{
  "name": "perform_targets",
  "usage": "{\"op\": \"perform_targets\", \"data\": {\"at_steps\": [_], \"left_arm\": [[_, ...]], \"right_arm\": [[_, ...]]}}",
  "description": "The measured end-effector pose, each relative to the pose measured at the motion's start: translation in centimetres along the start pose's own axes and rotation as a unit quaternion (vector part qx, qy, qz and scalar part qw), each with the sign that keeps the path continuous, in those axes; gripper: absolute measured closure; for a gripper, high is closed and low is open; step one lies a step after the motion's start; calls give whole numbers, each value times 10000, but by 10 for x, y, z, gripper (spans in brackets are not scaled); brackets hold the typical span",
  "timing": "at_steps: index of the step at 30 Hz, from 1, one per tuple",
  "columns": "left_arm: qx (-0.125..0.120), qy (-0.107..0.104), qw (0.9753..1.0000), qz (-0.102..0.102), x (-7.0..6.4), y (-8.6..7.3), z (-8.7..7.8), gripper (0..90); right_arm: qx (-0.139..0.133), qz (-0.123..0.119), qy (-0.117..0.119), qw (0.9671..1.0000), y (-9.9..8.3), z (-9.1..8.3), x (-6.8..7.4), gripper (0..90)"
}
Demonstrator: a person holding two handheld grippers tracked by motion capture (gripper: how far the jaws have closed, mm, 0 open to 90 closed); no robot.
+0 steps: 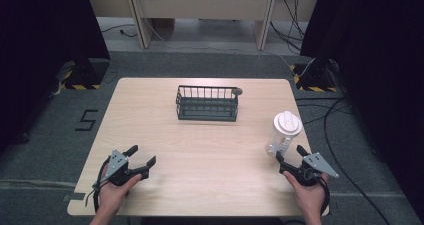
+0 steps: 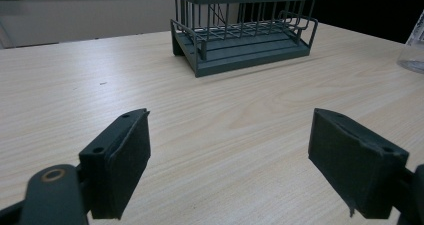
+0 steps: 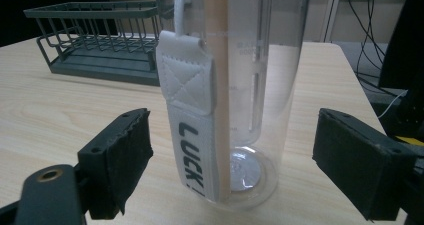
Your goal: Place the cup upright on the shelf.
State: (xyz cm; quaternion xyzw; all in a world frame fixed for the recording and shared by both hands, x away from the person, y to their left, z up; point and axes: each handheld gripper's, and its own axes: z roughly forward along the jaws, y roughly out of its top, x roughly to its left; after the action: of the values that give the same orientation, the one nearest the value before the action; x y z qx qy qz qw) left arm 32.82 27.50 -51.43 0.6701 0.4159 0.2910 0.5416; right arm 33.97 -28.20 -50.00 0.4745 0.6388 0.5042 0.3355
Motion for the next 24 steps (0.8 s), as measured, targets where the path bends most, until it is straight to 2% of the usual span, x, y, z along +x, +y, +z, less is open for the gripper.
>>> {"op": "perform_targets", "data": {"at_steps": [13,24], "left_arm": [[-7,-21,10000,-21,0,0,0,166],[-17,-38,10000,-33,0,0,0,166]], "right_arm": [[109,-72,-100,9999,7,28,4,154],[194,-86,-189,9996,10,46,2,154]]}}
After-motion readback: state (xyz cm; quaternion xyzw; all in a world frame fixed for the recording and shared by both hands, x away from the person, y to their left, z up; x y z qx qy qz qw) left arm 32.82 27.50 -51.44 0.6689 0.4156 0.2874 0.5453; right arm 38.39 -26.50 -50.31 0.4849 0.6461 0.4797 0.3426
